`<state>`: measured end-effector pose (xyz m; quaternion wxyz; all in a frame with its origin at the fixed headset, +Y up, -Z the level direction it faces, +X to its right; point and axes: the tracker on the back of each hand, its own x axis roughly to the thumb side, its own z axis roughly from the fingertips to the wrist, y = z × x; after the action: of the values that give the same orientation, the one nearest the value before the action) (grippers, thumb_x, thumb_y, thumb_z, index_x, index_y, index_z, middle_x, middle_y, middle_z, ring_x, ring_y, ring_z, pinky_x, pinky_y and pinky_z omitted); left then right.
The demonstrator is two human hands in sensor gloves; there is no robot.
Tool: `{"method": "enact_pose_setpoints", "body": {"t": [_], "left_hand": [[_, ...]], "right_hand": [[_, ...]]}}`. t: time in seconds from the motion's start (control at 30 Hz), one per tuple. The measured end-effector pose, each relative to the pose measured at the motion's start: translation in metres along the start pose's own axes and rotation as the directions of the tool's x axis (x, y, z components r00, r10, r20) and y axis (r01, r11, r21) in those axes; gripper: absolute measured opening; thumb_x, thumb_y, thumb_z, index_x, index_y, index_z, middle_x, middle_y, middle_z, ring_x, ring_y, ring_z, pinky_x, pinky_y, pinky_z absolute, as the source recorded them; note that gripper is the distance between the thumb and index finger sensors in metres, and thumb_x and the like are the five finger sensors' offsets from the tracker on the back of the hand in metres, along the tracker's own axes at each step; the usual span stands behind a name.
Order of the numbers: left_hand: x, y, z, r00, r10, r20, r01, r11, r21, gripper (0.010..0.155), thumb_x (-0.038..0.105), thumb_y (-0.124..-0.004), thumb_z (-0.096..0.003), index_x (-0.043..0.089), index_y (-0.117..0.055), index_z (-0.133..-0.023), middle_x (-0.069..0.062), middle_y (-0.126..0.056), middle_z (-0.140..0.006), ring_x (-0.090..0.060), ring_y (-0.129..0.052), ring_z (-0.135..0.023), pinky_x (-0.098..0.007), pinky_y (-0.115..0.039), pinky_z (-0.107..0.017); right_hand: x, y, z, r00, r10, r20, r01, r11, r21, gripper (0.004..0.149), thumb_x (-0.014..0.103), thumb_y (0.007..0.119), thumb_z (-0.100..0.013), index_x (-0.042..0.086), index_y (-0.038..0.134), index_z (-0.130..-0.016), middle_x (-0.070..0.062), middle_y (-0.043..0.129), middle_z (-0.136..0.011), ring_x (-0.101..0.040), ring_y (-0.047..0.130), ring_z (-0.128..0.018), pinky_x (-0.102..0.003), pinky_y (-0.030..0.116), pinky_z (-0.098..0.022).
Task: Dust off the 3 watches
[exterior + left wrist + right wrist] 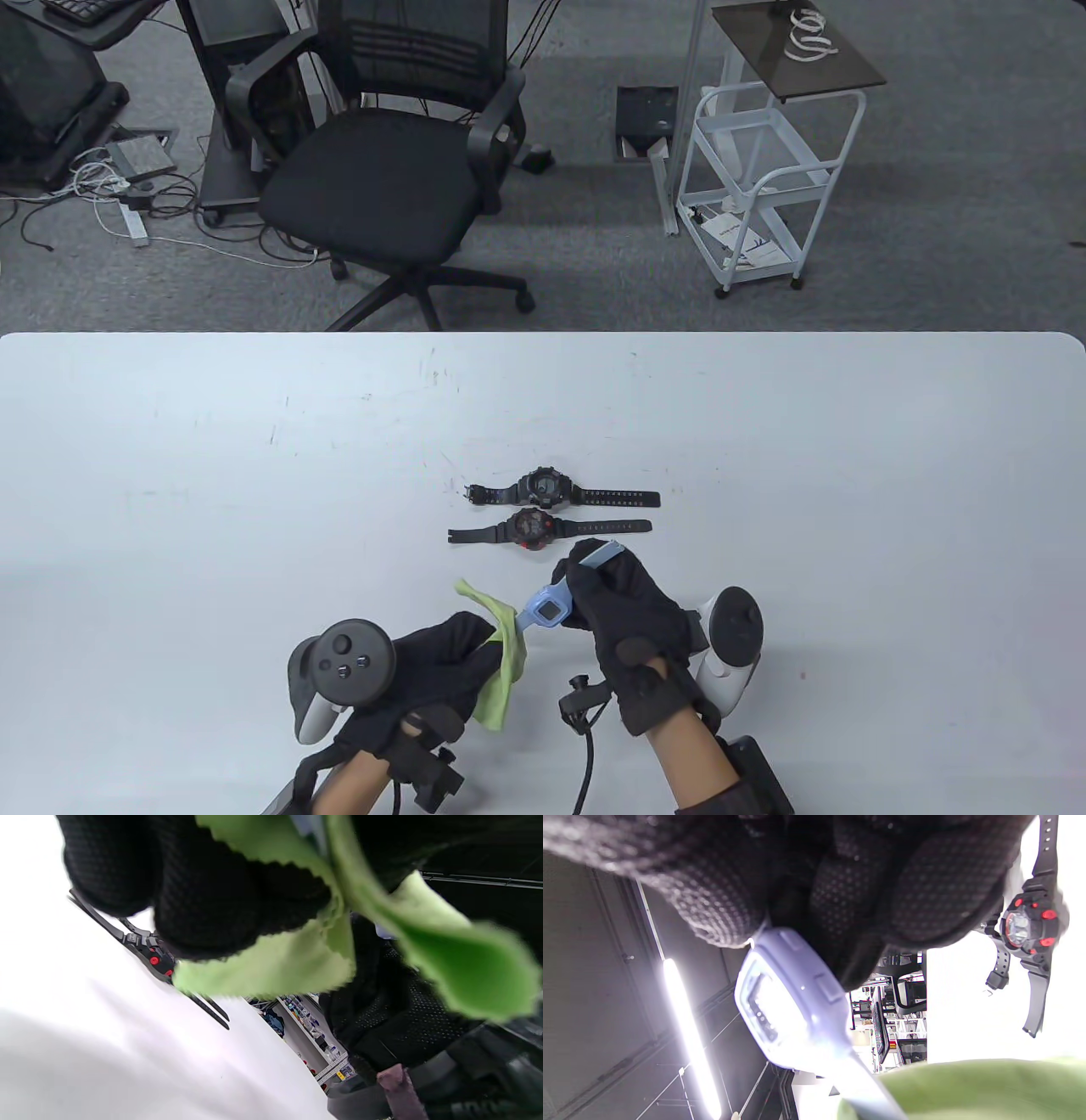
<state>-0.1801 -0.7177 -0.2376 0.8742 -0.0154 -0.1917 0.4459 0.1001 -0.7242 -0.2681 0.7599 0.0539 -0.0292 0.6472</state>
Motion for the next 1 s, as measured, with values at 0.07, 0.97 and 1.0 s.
{"method": "enact_pose_setpoints", "body": {"t": [0.07, 0.97, 1.0], "left_hand": [[0.0, 0.0, 0.0, 1.0, -0.009, 0.001, 0.009, 1.0, 0.01, 0.044, 0.048, -0.086, -0.0474, 0.011, -0.097, -0.069, -0.006, -0.105, -0.047, -0.022, -0.107, -0.029, -0.056, -0.087, -0.044], [-0.002, 0.003, 0.0, 0.999, -0.04, -0.013, 0.04, 0.999, 0.002, 0.045, 0.05, -0.084, -0.0483, 0.011, -0.096, -0.066, -0.004, -0.104, -0.045, -0.022, -0.107, -0.028, -0.056, -0.087, -0.044], [-0.002, 0.002, 0.0, 0.999, -0.032, -0.013, 0.032, 0.999, 0.008, 0.045, 0.049, -0.084, -0.0481, 0.011, -0.096, -0.068, -0.006, -0.104, -0.047, -0.023, -0.107, -0.029, -0.057, -0.087, -0.045]], "right_hand": [[0.0, 0.0, 0.0, 1.0, -0.011, -0.002, 0.011, 1.0, -0.006, 0.045, 0.041, 0.089, -0.045, 0.022, 0.087, -0.085, 0.0, 0.101, -0.071, -0.017, 0.109, -0.052, -0.042, 0.092, -0.037], [0.001, -0.01, -0.002, 0.999, -0.032, -0.009, 0.031, 0.999, -0.036, 0.045, 0.041, 0.089, -0.045, 0.022, 0.086, -0.085, 0.0, 0.101, -0.071, -0.017, 0.109, -0.052, -0.042, 0.092, -0.037], [0.002, -0.011, -0.002, 0.999, -0.032, -0.01, 0.032, 0.999, -0.036, 0.045, 0.041, 0.089, -0.045, 0.022, 0.086, -0.086, 0.0, 0.101, -0.071, -0.018, 0.109, -0.052, -0.042, 0.092, -0.037]]}}
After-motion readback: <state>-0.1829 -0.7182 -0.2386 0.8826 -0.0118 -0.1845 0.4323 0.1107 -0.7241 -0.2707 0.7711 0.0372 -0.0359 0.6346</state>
